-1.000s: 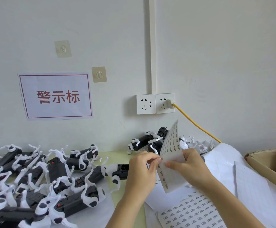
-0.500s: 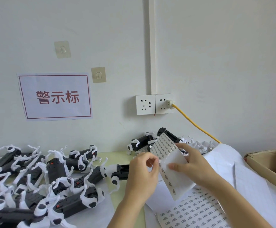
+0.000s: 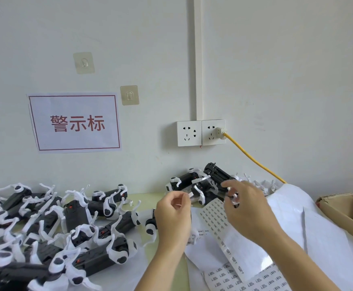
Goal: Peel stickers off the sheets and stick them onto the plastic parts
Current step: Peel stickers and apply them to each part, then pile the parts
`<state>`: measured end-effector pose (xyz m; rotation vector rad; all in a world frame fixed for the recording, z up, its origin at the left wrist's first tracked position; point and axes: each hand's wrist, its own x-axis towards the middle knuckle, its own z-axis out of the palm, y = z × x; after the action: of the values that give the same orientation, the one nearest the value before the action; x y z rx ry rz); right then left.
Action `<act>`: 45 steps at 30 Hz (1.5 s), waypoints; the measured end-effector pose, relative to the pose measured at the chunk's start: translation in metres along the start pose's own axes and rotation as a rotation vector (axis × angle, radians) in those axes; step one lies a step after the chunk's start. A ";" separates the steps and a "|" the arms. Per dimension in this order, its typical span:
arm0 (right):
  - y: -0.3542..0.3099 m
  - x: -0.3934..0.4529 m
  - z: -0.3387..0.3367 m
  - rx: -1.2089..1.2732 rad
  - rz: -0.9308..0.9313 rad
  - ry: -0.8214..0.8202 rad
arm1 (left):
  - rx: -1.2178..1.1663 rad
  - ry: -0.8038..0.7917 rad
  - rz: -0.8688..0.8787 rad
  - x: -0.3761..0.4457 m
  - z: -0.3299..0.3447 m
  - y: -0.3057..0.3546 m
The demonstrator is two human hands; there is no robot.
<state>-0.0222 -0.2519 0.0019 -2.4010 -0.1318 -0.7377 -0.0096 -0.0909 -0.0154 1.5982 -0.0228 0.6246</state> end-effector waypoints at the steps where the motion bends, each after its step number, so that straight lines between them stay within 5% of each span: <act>1: -0.009 -0.003 0.001 0.147 -0.039 -0.026 | -0.007 0.007 -0.004 0.000 0.000 0.000; 4: -0.031 -0.013 0.008 0.358 -0.146 -0.141 | -0.036 0.026 -0.031 0.002 0.000 -0.001; 14: -0.043 -0.018 0.021 0.417 -0.216 -0.297 | -0.153 -0.009 -0.093 0.003 -0.001 0.001; 24: -0.025 -0.007 0.014 0.872 0.225 -0.227 | -0.184 -0.147 -0.065 -0.002 -0.004 0.013; 32: -0.025 -0.007 0.014 0.861 0.231 -0.301 | -0.125 -0.215 -0.020 -0.006 -0.002 0.015; 45: -0.024 -0.007 0.016 0.727 0.198 -0.148 | -0.082 -0.165 0.007 -0.006 -0.002 0.014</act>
<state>-0.0268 -0.2224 -0.0001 -1.7349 -0.1825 -0.3334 -0.0207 -0.0936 -0.0051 1.5674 -0.1748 0.4896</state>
